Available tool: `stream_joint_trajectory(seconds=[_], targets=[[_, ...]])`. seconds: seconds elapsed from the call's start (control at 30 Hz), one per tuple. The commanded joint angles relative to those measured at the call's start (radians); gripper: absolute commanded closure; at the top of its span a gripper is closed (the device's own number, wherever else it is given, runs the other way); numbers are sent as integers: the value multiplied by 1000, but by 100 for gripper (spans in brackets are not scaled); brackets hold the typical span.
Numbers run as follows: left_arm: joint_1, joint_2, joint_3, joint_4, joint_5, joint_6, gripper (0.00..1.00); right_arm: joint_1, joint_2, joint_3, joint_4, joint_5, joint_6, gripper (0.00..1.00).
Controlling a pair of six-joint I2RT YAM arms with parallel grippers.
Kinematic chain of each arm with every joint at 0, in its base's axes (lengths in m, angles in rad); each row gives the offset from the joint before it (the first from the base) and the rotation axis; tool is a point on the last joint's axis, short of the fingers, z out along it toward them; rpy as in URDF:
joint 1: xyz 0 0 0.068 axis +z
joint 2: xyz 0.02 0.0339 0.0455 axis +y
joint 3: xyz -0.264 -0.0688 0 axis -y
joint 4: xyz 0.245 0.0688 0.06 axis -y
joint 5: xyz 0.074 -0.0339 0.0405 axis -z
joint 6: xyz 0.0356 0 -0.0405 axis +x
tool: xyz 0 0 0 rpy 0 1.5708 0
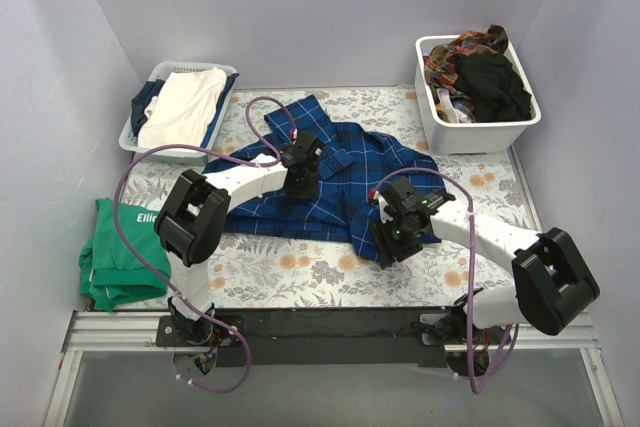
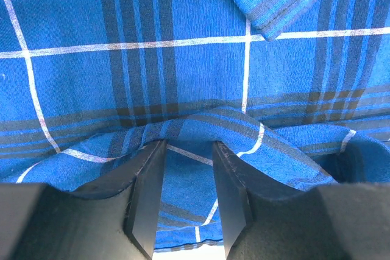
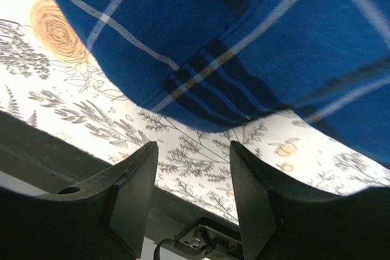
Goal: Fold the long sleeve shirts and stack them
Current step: Fold the shirt
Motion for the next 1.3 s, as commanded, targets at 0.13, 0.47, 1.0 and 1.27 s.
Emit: stream_joint_trajectory(seconds=[0.13,0.47,1.0,1.27], targets=[[27,-26,-9,28,31,-17,62,37,92,-10,104,54,63,49],[51,-43,-38,45,60,-24,62,39,124,27,112,215,96,66],[86,-55,-35,47,65,-15,62,39,-124,167,50,226,79,99],[93,-148,-47,51,37,-6,62,37,-218,320,56,387,103,99]])
